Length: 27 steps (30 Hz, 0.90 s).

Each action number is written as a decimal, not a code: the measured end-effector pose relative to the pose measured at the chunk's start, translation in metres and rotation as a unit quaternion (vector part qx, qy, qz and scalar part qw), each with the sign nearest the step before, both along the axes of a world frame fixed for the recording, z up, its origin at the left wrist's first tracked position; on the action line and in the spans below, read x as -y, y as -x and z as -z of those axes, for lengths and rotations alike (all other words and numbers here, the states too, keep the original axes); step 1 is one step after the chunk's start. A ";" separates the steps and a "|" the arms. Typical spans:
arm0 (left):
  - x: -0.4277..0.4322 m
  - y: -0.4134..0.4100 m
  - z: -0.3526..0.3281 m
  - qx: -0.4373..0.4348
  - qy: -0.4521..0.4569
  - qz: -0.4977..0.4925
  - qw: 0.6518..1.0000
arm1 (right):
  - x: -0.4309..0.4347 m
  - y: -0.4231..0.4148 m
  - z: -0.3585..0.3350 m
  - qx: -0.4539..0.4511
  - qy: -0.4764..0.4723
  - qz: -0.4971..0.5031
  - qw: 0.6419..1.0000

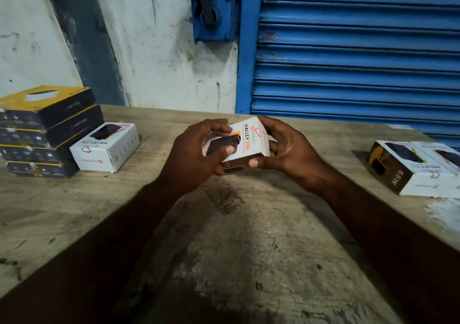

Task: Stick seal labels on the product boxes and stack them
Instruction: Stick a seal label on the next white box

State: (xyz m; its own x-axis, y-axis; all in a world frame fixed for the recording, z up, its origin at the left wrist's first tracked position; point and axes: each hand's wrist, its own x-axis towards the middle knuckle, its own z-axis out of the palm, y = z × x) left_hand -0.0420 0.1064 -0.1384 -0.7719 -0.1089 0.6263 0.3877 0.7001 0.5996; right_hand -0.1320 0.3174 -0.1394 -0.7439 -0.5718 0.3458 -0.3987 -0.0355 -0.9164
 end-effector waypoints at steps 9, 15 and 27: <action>-0.002 0.004 0.003 0.007 -0.057 -0.009 0.998 | 0.009 -0.003 0.005 0.041 0.063 0.040 0.996; -0.001 0.007 0.009 -0.001 -0.076 -0.029 0.997 | 0.017 -0.008 0.004 0.053 0.114 0.097 0.987; -0.008 0.006 0.010 0.003 -0.104 -0.007 0.995 | 0.014 -0.005 0.001 0.054 0.119 0.119 0.984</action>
